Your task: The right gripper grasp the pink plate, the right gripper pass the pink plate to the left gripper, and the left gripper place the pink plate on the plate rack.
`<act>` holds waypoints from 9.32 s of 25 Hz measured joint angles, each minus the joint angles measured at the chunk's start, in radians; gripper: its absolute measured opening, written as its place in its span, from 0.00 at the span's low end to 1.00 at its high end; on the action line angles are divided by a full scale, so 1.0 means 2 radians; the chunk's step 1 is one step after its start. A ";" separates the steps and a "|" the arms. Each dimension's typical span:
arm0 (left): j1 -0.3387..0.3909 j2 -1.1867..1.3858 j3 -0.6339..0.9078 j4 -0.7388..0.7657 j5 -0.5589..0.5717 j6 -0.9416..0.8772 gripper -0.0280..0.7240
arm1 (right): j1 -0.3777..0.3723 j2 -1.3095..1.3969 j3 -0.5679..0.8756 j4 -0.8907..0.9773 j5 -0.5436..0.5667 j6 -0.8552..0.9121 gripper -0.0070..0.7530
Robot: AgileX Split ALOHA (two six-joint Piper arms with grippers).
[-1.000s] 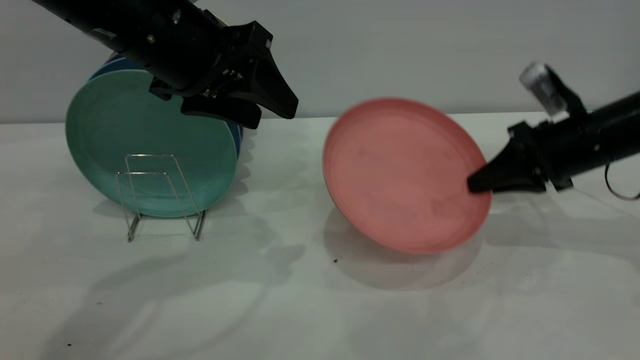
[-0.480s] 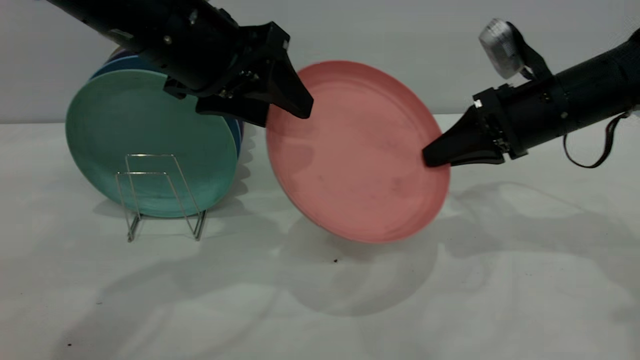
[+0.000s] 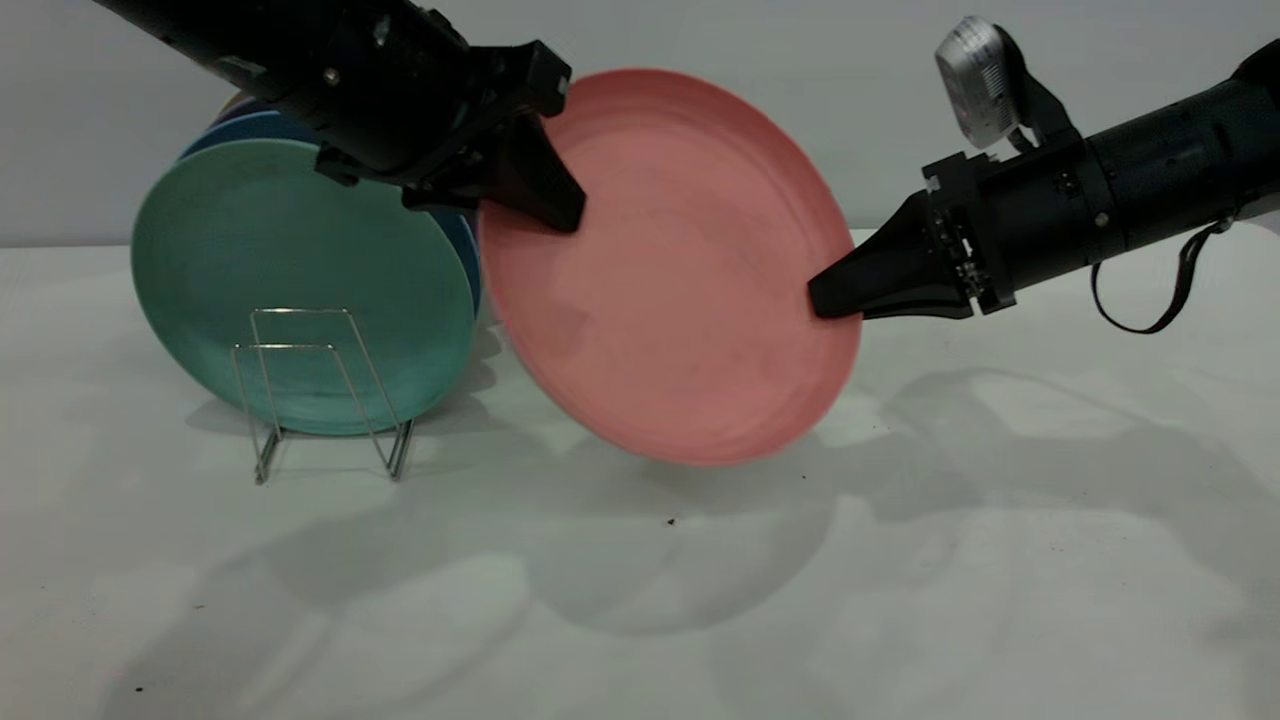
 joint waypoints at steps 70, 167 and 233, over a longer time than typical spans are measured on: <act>0.149 -0.112 0.001 0.266 0.047 0.549 0.16 | -0.065 -1.119 0.434 -0.595 0.040 0.577 0.33; 0.155 -0.311 0.001 0.347 0.197 0.071 0.57 | -0.065 -1.119 0.434 -0.610 0.038 0.594 0.32; 0.189 -0.956 0.334 0.516 0.384 -0.417 0.63 | 0.015 -1.166 0.435 -0.610 0.038 0.611 0.32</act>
